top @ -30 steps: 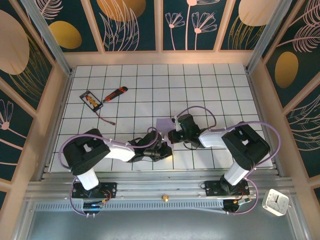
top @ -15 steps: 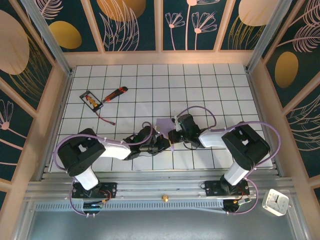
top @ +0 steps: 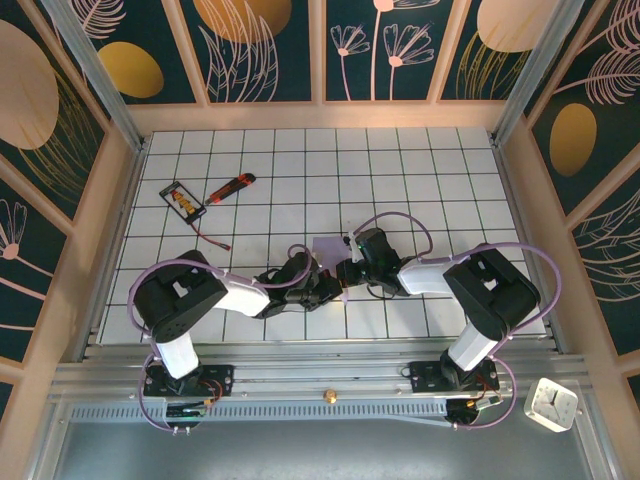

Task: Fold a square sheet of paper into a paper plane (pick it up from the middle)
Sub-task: Third fold the triangle at the center of the table.

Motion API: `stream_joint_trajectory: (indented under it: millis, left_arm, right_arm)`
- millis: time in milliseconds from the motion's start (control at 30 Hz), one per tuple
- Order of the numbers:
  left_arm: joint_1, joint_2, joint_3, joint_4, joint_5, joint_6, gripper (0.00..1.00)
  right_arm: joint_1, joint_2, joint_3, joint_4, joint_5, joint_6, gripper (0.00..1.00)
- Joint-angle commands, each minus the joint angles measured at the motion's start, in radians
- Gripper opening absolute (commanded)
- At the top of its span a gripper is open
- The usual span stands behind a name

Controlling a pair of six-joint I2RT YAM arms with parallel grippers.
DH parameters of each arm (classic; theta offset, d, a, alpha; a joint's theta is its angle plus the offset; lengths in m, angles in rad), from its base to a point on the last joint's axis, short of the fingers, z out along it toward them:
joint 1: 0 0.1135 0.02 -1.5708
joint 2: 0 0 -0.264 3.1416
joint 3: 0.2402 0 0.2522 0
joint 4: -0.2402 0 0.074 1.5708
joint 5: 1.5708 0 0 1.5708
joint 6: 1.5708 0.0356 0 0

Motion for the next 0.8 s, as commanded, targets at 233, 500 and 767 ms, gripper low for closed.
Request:
stream_joint_trajectory:
  millis: [233, 500, 767]
  left_arm:
    - [-0.019, 0.018, 0.046, -0.205, -0.004, 0.073, 0.00]
    - [-0.044, 0.037, 0.068, -0.246, 0.045, 0.112, 0.00]
    - [-0.054, 0.016, 0.081, -0.207, 0.077, 0.119, 0.00]
  right_arm:
    - [-0.001, 0.060, -0.037, -0.165, 0.022, -0.006, 0.00]
    - [0.000, 0.068, -0.031, -0.169, 0.022, -0.007, 0.00]
    - [0.000, 0.072, -0.033, -0.164, 0.019, 0.002, 0.00]
